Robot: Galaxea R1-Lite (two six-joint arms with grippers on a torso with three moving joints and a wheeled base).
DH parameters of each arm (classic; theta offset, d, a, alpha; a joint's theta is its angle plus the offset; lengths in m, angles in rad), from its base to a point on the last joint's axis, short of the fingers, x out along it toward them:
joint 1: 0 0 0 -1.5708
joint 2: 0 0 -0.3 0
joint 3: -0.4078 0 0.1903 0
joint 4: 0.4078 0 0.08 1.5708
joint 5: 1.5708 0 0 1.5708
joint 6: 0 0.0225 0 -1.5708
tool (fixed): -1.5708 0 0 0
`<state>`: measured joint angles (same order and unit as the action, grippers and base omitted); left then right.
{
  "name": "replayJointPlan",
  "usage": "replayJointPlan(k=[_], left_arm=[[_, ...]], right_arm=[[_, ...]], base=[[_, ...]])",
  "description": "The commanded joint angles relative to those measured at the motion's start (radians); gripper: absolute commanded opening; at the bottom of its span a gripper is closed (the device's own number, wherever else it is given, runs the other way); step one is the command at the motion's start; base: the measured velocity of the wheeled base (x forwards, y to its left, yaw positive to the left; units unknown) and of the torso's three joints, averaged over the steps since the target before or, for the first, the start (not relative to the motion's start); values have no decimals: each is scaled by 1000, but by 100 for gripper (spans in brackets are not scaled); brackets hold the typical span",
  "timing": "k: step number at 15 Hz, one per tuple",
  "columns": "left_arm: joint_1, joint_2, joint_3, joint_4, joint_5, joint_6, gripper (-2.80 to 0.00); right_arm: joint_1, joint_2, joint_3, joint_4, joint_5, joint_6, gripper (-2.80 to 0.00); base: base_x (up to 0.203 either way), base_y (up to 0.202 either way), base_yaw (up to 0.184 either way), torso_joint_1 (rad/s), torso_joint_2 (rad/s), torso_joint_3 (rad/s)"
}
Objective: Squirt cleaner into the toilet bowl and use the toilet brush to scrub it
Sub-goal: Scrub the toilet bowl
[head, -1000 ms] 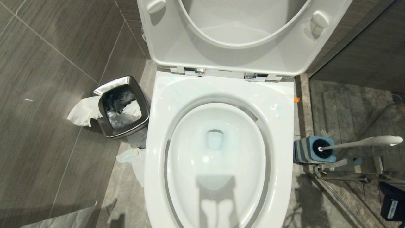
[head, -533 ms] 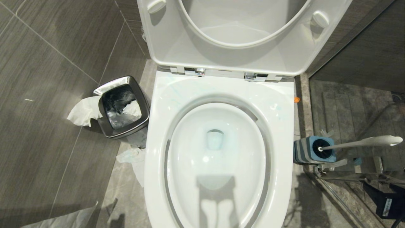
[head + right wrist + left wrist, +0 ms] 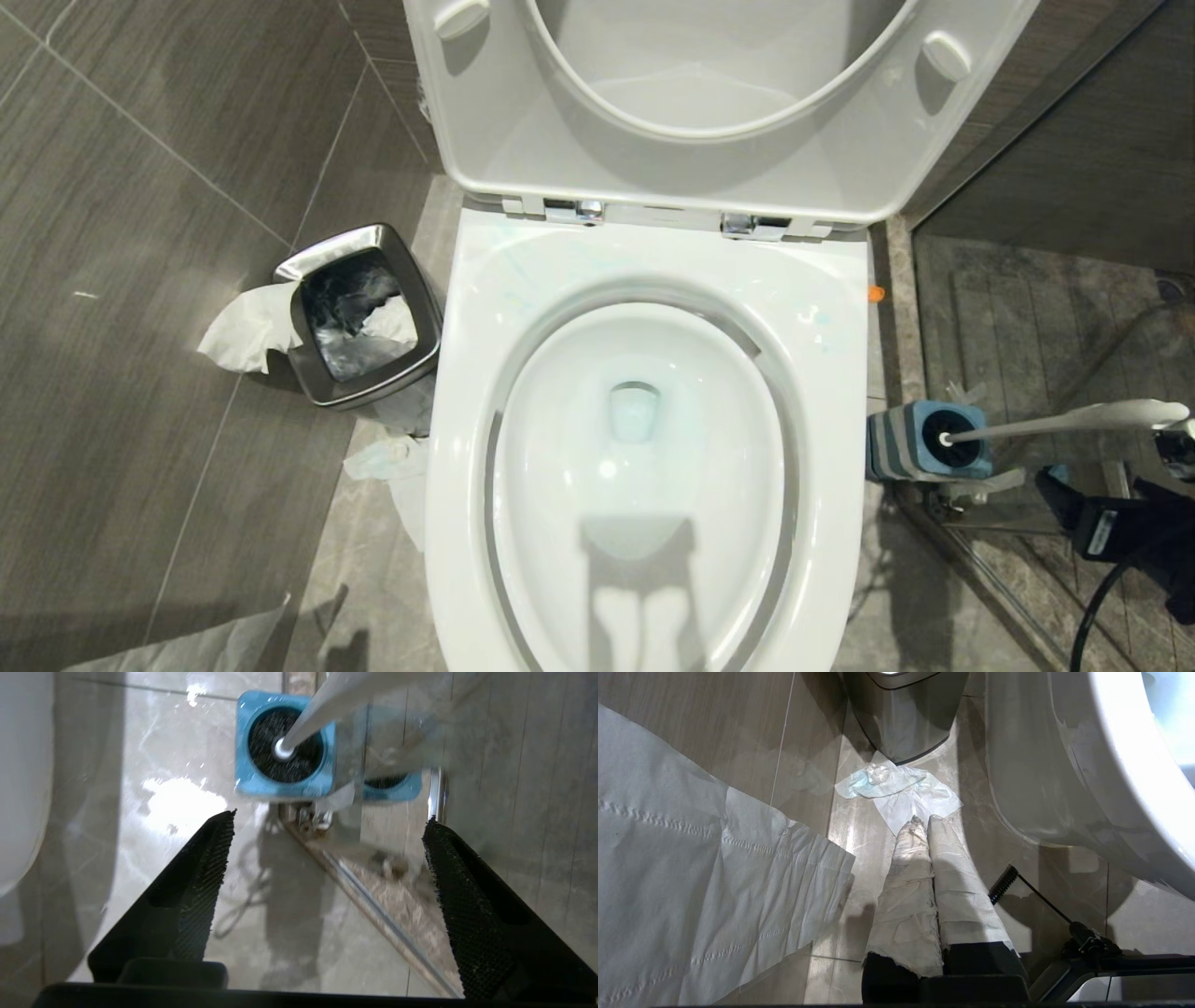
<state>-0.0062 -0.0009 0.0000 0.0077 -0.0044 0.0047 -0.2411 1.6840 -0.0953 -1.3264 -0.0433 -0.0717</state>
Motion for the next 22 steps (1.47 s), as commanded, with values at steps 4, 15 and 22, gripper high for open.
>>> replayJointPlan(k=[4,15,22], left_arm=[[0,1,3,0,0,0,-280],[0,1,3,0,0,0,-280],[0,1,3,0,0,0,-280]], right_arm=[[-24,113,-95,-4,127,-2,0],[-23,181,-229,-11,191,-62,0],[-27,203,-327,-10,192,-63,0]], base=[[0,0,0,0,0,0],[0,0,0,0,0,0],[0,0,0,0,0,0]])
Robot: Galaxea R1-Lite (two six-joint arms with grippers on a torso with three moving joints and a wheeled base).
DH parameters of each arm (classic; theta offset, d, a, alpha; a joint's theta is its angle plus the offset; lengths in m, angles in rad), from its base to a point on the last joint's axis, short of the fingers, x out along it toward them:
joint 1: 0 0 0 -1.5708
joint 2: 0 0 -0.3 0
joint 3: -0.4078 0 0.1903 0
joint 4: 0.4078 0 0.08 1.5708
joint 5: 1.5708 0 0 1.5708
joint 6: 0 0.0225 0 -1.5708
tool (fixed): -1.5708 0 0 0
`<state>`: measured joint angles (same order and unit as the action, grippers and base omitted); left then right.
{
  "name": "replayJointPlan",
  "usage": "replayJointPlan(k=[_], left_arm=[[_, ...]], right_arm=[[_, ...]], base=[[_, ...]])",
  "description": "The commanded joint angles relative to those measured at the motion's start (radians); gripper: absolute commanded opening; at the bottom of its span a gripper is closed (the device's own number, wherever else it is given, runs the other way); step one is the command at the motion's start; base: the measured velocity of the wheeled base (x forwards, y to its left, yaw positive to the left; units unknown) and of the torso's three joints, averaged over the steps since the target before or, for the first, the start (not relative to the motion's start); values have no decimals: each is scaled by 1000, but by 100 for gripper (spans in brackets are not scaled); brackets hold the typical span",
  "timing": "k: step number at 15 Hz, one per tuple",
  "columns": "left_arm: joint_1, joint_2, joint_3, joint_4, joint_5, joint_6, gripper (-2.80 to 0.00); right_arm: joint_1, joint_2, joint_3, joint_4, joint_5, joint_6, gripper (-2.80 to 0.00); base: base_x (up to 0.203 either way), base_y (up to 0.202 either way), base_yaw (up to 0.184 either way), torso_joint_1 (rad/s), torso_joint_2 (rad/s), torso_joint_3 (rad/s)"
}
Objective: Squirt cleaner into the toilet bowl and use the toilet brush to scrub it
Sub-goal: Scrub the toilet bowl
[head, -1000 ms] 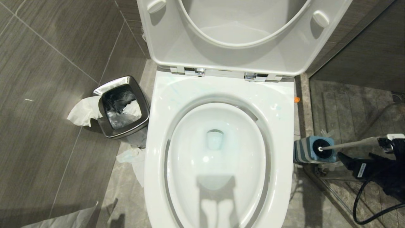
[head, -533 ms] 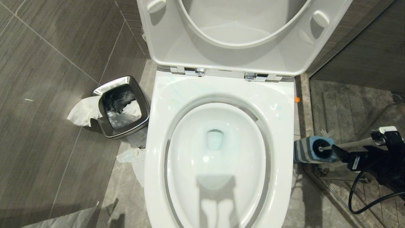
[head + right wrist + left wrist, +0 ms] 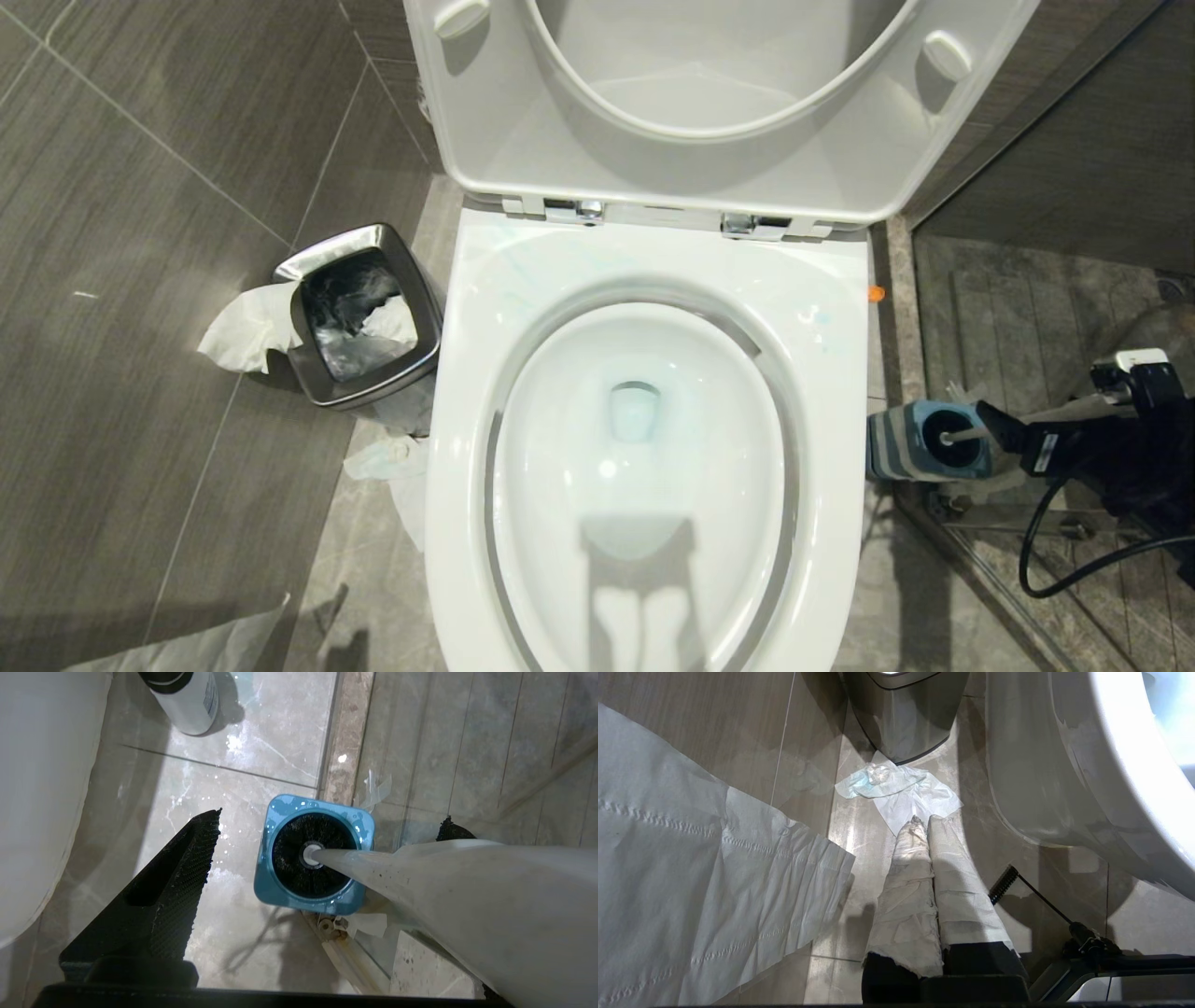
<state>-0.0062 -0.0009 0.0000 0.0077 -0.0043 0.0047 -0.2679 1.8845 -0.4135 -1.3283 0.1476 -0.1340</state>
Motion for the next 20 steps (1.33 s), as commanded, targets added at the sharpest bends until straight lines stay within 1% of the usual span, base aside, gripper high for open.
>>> replayJointPlan(k=[1,6,7,14,17,20], left_arm=[[0,1,3,0,0,0,-280],[0,1,3,0,0,0,-280],[0,1,2,0,0,0,-280],[0,1,3,0,0,0,-280],[0,1,3,0,0,0,-280],[0,1,2,0,0,0,-280]], right_arm=[[-1,2,-10,-8,3,-1,0],[1,-1,-10,-9,3,2,0],[1,-1,-9,-9,3,1,-280],[1,-14,-1,-11,3,2,-280],[-1,-13,9,-49,3,11,-280],[-1,-13,28,-56,3,16,-280]], base=[[0,0,0,0,0,0],[0,0,0,0,0,0],[0,0,0,0,0,0],[0,0,0,0,0,0],[0,0,0,0,0,0],[0,0,0,0,0,0]])
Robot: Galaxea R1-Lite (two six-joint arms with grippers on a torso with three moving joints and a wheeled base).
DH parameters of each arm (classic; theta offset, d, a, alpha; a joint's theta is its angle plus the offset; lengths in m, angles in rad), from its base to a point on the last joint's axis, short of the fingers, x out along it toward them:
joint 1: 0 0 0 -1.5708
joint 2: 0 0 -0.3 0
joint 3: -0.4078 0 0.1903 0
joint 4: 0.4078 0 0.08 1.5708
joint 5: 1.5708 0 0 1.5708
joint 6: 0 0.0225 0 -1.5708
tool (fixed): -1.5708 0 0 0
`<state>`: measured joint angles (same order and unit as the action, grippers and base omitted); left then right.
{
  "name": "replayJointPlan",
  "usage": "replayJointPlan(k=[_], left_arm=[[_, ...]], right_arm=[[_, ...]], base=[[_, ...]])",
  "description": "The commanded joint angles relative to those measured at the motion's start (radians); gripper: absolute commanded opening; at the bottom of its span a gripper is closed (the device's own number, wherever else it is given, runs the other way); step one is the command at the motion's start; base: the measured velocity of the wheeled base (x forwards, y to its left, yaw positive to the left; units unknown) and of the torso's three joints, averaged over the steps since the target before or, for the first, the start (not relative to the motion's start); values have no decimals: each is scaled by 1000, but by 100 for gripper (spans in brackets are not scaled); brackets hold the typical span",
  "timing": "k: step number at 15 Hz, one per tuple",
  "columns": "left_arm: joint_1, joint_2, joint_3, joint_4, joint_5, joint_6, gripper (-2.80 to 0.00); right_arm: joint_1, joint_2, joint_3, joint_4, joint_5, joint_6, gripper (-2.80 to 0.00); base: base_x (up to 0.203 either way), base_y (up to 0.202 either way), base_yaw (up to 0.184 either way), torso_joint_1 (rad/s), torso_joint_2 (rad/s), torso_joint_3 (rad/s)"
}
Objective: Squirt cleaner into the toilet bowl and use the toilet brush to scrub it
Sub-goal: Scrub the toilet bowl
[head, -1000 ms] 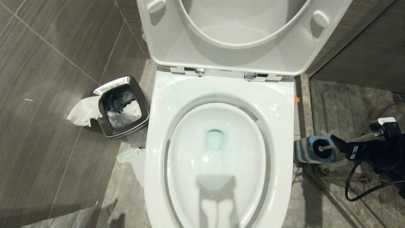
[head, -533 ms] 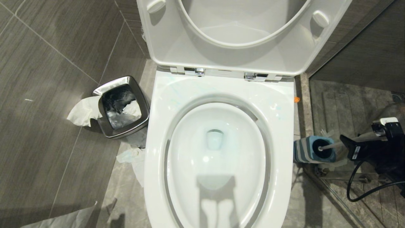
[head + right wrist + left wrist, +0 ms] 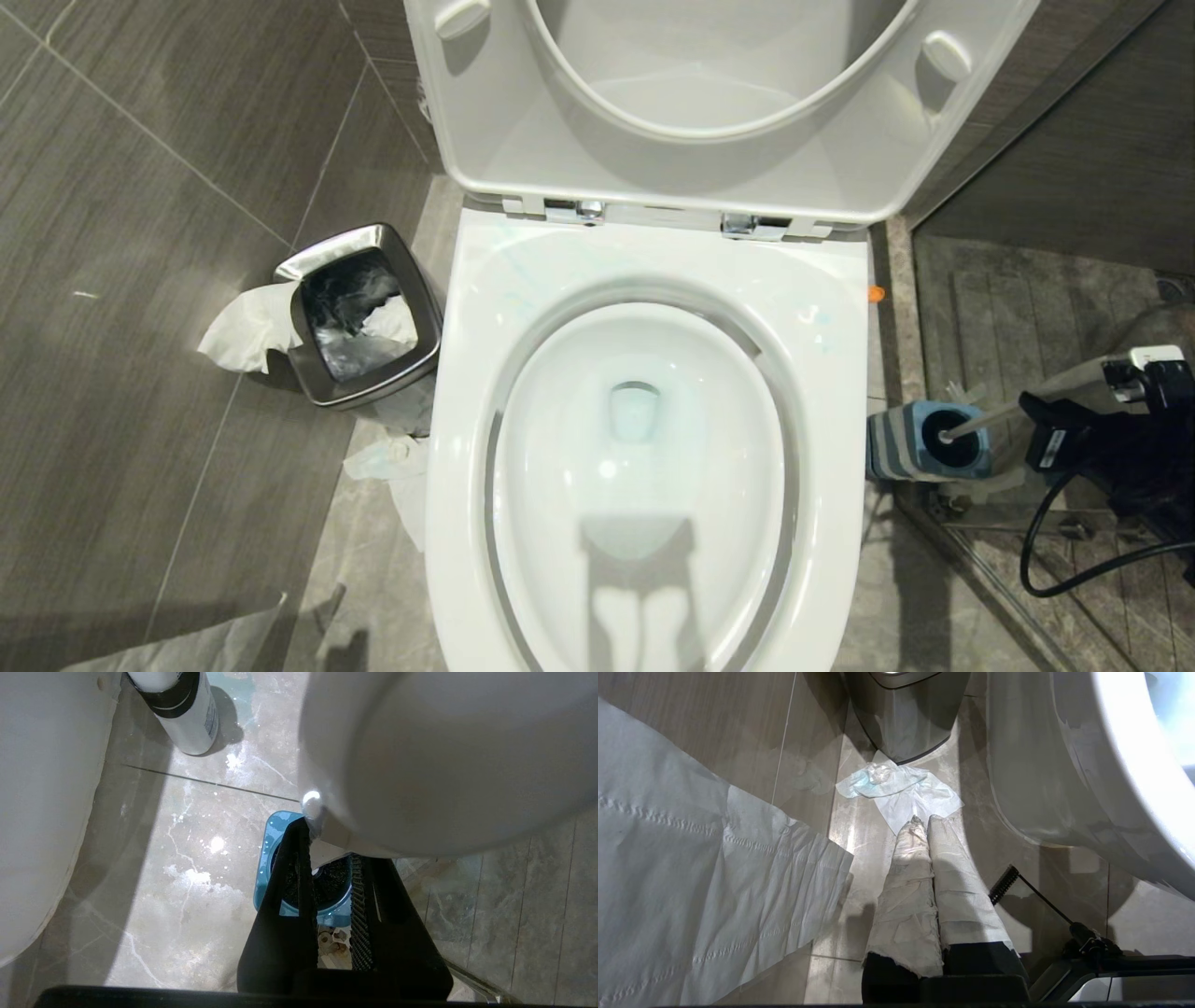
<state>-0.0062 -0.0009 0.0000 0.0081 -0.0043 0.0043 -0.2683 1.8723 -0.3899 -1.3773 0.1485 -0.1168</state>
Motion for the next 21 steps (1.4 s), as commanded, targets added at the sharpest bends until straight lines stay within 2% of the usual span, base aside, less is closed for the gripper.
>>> replayJointPlan(k=[1,6,9,21], left_arm=[[0,1,3,0,0,0,-280],[0,1,2,0,0,0,-280],[0,1,3,0,0,0,-280],[0,1,3,0,0,0,-280]], right_arm=[[0,-3,3,-11,-1,-3,-280],[0,-22,79,-84,-30,-16,-280],[0,-59,80,-127,-23,2,-280],[2,-346,179,-76,-12,34,-280]], base=[[0,0,0,0,0,0],[0,0,0,0,0,0],[0,0,0,0,0,0],[0,0,0,0,0,0]])
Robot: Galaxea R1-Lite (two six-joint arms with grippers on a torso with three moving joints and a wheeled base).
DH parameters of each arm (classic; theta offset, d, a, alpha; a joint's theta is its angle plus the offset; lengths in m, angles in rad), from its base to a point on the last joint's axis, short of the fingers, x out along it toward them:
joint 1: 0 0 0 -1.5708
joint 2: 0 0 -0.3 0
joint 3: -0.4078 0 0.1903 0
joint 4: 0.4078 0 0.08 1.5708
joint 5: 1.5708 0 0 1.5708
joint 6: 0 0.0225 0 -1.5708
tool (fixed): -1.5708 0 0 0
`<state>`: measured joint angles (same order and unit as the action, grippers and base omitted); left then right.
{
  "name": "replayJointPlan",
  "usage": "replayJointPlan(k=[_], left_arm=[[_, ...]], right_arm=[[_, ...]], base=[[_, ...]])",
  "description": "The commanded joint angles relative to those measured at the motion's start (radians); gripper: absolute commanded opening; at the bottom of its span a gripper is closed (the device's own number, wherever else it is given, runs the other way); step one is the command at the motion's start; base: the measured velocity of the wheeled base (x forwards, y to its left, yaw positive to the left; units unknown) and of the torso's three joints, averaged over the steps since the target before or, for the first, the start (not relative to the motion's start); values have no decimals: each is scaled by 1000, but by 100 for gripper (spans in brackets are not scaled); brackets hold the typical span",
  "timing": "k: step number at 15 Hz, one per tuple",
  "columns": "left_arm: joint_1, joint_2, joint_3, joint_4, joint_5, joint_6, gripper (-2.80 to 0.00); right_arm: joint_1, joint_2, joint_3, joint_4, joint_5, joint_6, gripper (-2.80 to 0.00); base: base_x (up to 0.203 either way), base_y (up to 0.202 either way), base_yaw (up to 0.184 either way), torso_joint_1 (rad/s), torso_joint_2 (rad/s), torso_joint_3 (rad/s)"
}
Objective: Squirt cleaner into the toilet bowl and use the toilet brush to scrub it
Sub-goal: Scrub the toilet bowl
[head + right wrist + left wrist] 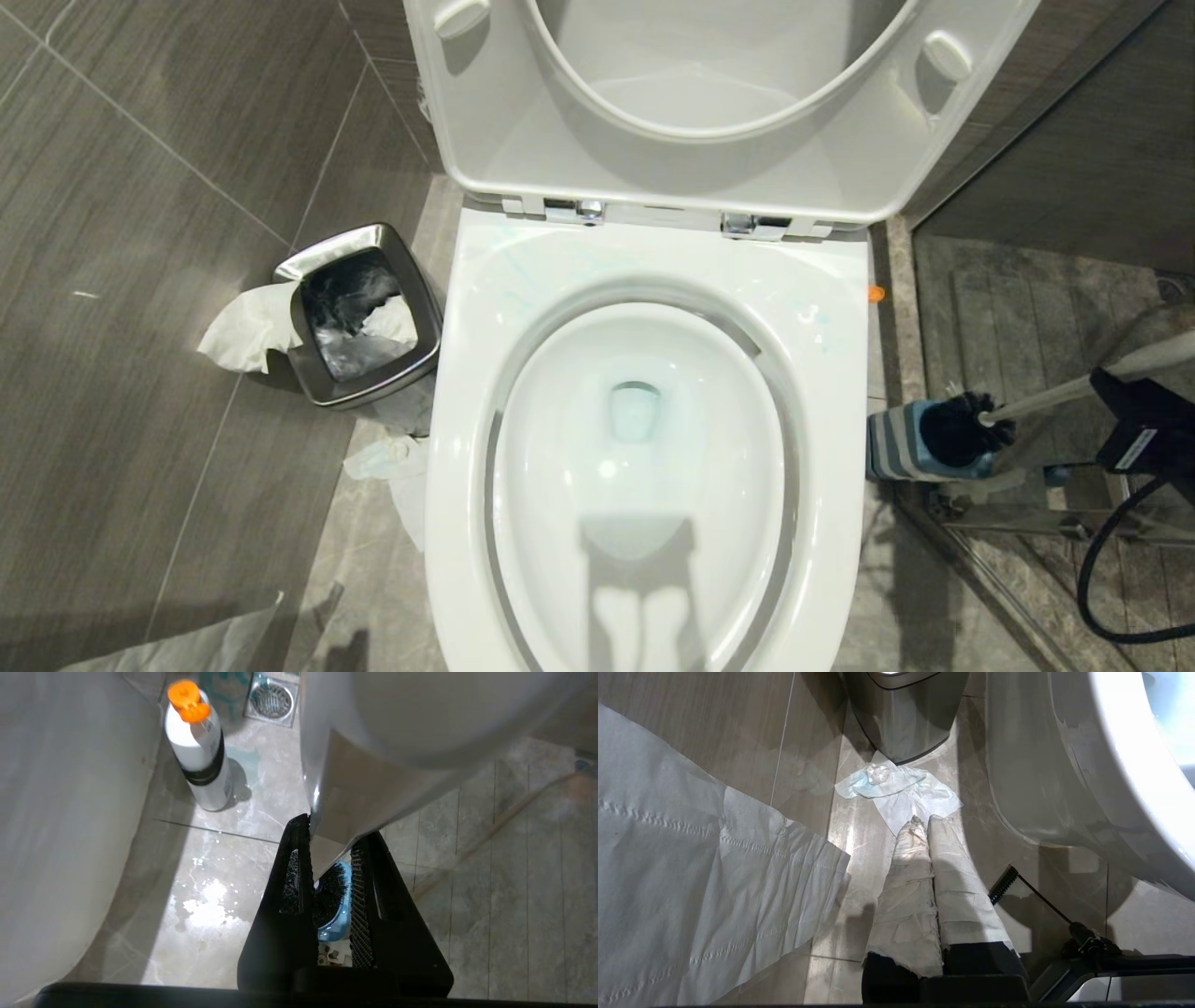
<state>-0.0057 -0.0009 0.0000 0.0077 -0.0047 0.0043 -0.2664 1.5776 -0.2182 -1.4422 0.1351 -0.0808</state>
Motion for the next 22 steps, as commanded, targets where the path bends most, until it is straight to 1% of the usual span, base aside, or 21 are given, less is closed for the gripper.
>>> replayJointPlan(k=[1,3,6,12,17,20,22], left_arm=[[0,1,2,0,0,0,-280],[0,1,3,0,0,0,-280],[0,1,2,0,0,0,-280],[0,1,3,0,0,0,-280],[0,1,3,0,0,0,-280],[0,1,3,0,0,0,-280],[0,1,2,0,0,0,-280]], right_arm=[[0,-76,8,5,1,3,-280],[0,-122,-33,65,-1,19,-280],[-1,-220,-136,236,-6,33,-280],[-1,-383,-409,736,-12,69,-280],[1,-446,-610,1086,-6,95,-280],[5,-451,-789,1321,5,96,-280],[11,-454,-927,1532,40,97,-280]], base=[[0,0,0,0,0,0],[0,0,0,0,0,0],[0,0,0,0,0,0],[0,0,0,0,0,0],[0,0,0,0,0,0],[0,0,0,0,0,0],[0,0,0,0,0,0]])
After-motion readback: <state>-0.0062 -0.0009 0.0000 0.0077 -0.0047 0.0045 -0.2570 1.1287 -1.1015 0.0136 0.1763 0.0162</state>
